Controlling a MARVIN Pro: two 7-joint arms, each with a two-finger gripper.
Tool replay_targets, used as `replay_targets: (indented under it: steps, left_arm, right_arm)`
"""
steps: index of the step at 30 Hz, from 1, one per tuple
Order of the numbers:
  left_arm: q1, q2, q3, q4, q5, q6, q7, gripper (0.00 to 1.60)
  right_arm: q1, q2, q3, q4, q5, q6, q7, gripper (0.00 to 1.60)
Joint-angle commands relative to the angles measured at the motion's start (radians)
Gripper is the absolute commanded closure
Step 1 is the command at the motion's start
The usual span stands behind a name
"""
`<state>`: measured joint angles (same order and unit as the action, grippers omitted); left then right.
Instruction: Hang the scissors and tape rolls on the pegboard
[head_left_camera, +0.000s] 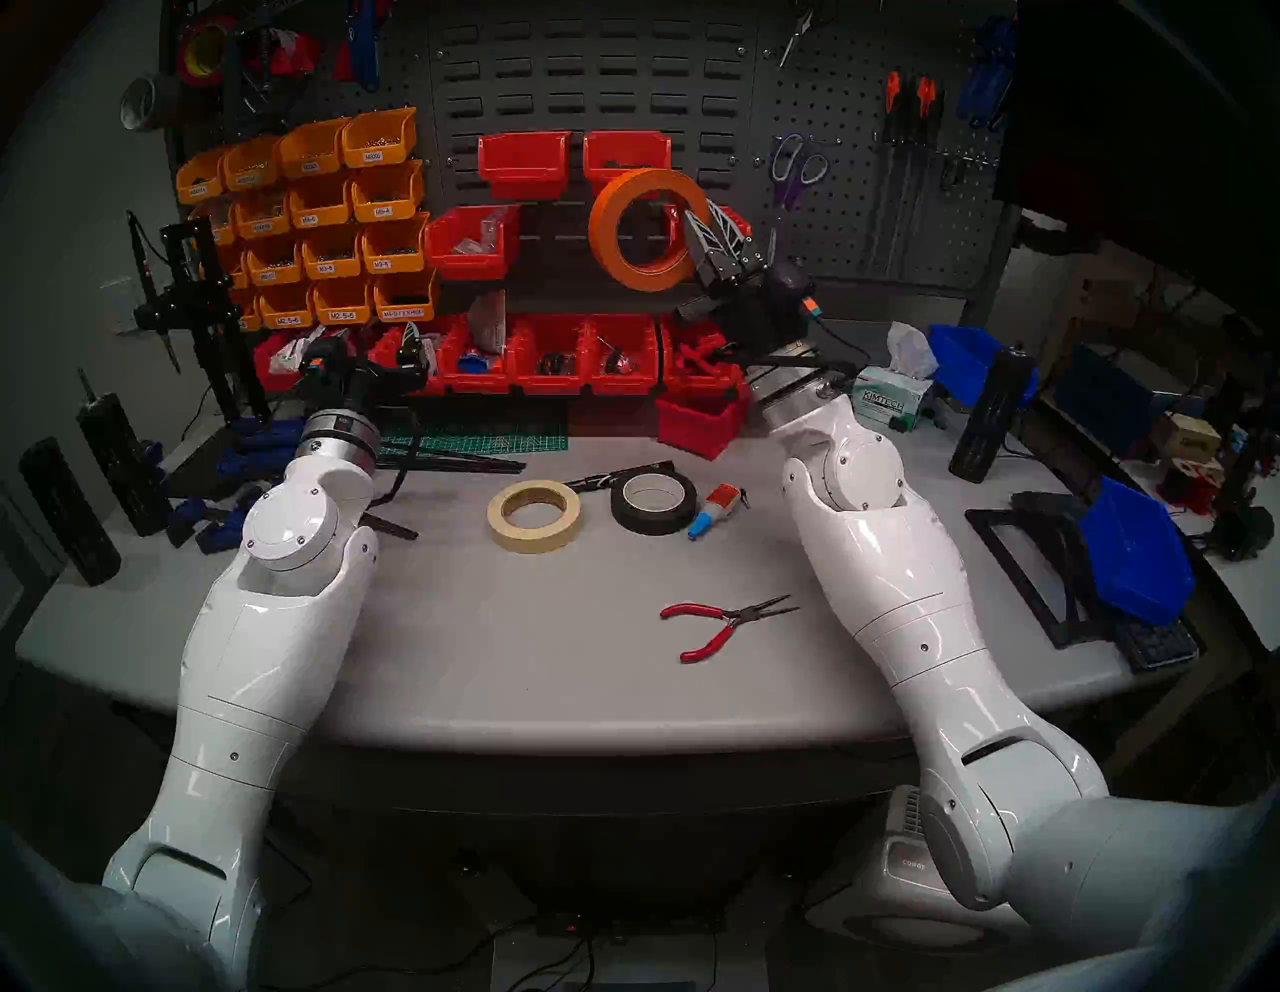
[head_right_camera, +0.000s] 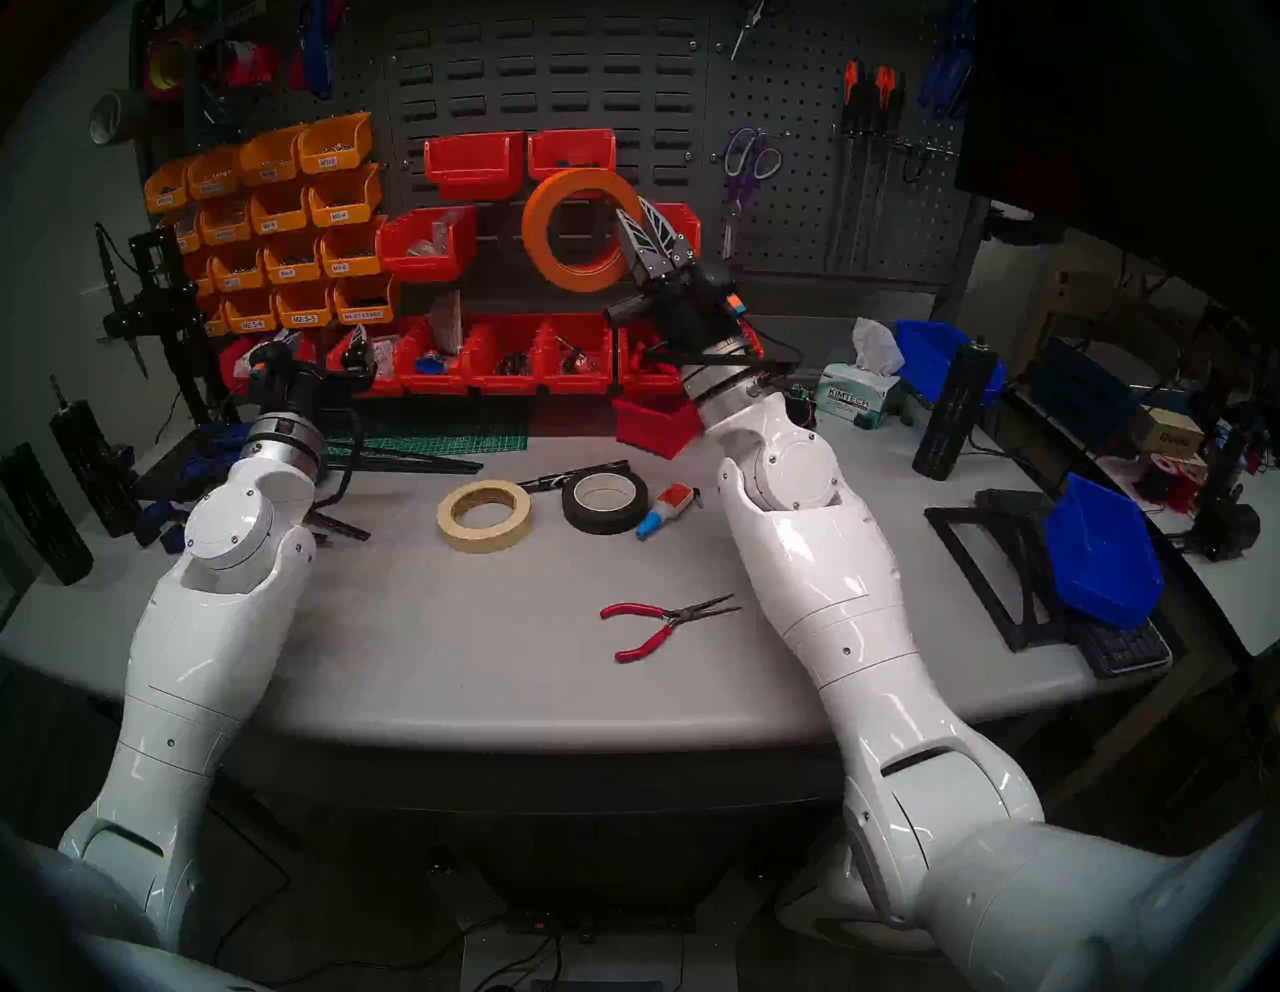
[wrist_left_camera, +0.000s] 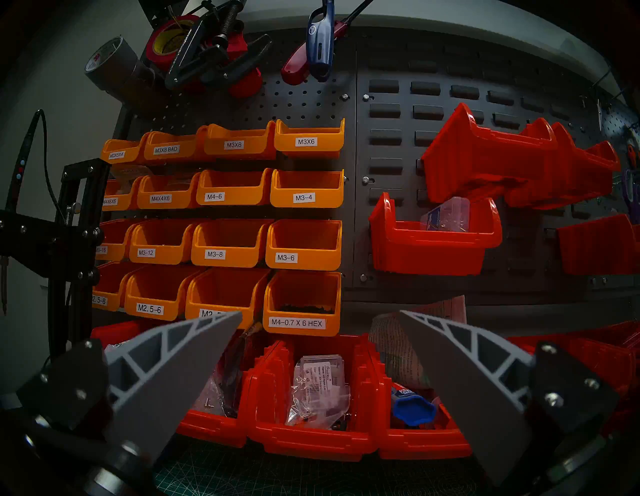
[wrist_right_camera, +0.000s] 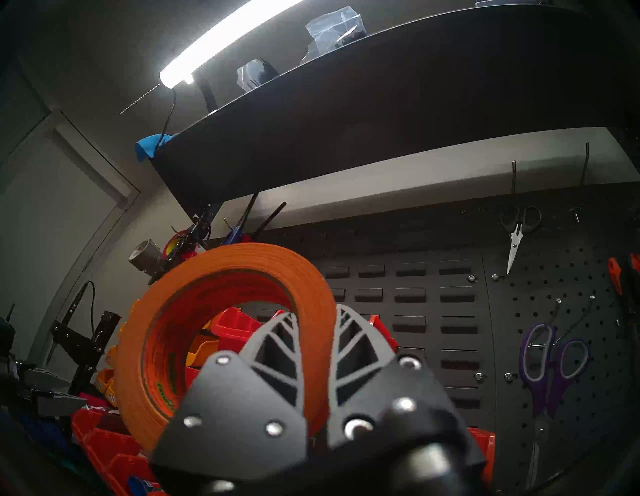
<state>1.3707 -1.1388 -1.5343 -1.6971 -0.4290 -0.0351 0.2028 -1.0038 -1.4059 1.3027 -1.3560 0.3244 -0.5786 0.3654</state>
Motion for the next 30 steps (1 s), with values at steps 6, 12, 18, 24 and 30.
replay_targets:
  steps: [6,12,18,24,30]
  left_arm:
    - [-0.035,0.002,-0.009,-0.03,0.0,-0.015,-0.002,0.0]
    - [-0.035,0.002,-0.009,-0.03,0.0,-0.015,-0.002,0.0]
    - [-0.035,0.002,-0.009,-0.03,0.0,-0.015,-0.002,0.0]
    - [-0.036,0.002,-0.009,-0.03,0.0,-0.015,-0.002,0.0]
    - [-0.036,0.002,-0.009,-0.03,0.0,-0.016,-0.002,0.0]
  right_arm:
    - [0.119,-0.017,0.044,0.022,-0.024,-0.038,-0.031,1.6]
    - [0.151,-0.018,0.059,0.046,-0.045,-0.054,-0.04,1.6]
    - [0.175,-0.021,0.08,0.07,-0.071,-0.074,-0.06,1.6]
    - [0.19,-0.025,0.106,0.094,-0.099,-0.093,-0.094,1.6]
    - [0.201,-0.035,0.132,0.119,-0.134,-0.12,-0.136,1.6]
